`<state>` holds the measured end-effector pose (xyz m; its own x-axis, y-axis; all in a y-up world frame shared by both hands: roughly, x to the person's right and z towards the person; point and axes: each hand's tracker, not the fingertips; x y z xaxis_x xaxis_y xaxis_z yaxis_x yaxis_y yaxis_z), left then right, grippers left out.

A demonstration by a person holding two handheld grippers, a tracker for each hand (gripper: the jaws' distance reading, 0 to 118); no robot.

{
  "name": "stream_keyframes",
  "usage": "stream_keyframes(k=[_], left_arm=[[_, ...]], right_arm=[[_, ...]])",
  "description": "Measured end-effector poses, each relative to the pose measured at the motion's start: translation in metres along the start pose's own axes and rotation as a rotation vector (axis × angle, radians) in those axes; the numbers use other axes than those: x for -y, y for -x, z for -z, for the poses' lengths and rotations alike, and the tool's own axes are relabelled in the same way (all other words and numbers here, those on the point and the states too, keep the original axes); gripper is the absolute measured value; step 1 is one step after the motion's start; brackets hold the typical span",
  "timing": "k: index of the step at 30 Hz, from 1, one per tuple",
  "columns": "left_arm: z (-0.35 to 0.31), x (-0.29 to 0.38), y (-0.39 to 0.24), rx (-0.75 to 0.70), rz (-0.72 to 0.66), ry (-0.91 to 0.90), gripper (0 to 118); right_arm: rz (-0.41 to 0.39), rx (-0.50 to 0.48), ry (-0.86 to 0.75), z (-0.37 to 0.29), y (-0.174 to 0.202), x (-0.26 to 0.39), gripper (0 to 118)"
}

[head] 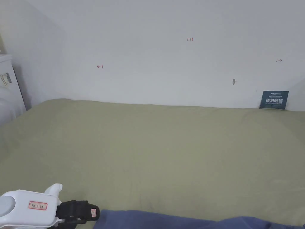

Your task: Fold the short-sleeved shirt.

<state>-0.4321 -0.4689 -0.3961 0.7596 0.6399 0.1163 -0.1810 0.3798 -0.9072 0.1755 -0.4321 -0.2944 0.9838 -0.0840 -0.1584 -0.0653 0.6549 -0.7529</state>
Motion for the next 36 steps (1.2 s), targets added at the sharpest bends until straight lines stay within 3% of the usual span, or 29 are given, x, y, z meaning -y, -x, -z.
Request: stream_keyframes(k=[1, 3, 6, 8, 12, 15, 17, 18, 19, 25, 30, 36], left_arm=[[0.008, 0.003, 0.006, 0.014, -0.016, 0.013, 116], [0.021, 0.012, 0.014, 0.074, -0.069, 0.027, 118], [0.043, 0.028, 0.022, 0.027, -0.144, 0.079, 118], [0.034, 0.037, 0.014, 0.1, -0.078, -0.058, 118], [0.045, 0.035, 0.036, 0.282, -0.242, -0.048, 116], [0.056, 0.037, 0.038, 0.274, -0.205, -0.074, 100], [0.062, 0.036, 0.036, 0.231, -0.192, -0.047, 54], [0.067, 0.036, 0.034, 0.176, -0.199, -0.025, 24], [0.07, 0.035, 0.032, 0.094, -0.189, -0.007, 15], [0.043, 0.033, 0.005, 0.057, -0.134, -0.124, 15], [0.033, 0.03, -0.073, -0.056, 0.048, -0.135, 15], [0.07, 0.023, -0.166, -0.028, 0.139, -0.096, 15]], right_arm=[[-0.004, 0.005, 0.0, 0.0, 0.002, -0.001, 0], [-0.001, -0.001, -0.005, 0.002, 0.004, -0.003, 0], [0.014, -0.03, -0.01, 0.003, 0.009, -0.006, 0], [0.012, -0.039, -0.01, 0.004, 0.012, -0.007, 0], [-0.013, -0.035, -0.013, 0.004, 0.02, -0.006, 0], [-0.003, -0.06, -0.017, 0.005, 0.02, -0.007, 0], [-0.002, -0.058, -0.023, 0.003, 0.021, -0.006, 0], [-0.003, -0.057, -0.025, 0.002, 0.02, -0.005, 0], [-0.003, -0.057, -0.025, 0.001, 0.018, -0.005, 0], [-0.004, -0.037, -0.042, -0.015, -0.002, -0.007, 0], [-0.01, 0.001, -0.057, -0.025, -0.023, -0.012, 0], [0.035, 0.005, -0.089, -0.029, -0.042, -0.011, 0]])
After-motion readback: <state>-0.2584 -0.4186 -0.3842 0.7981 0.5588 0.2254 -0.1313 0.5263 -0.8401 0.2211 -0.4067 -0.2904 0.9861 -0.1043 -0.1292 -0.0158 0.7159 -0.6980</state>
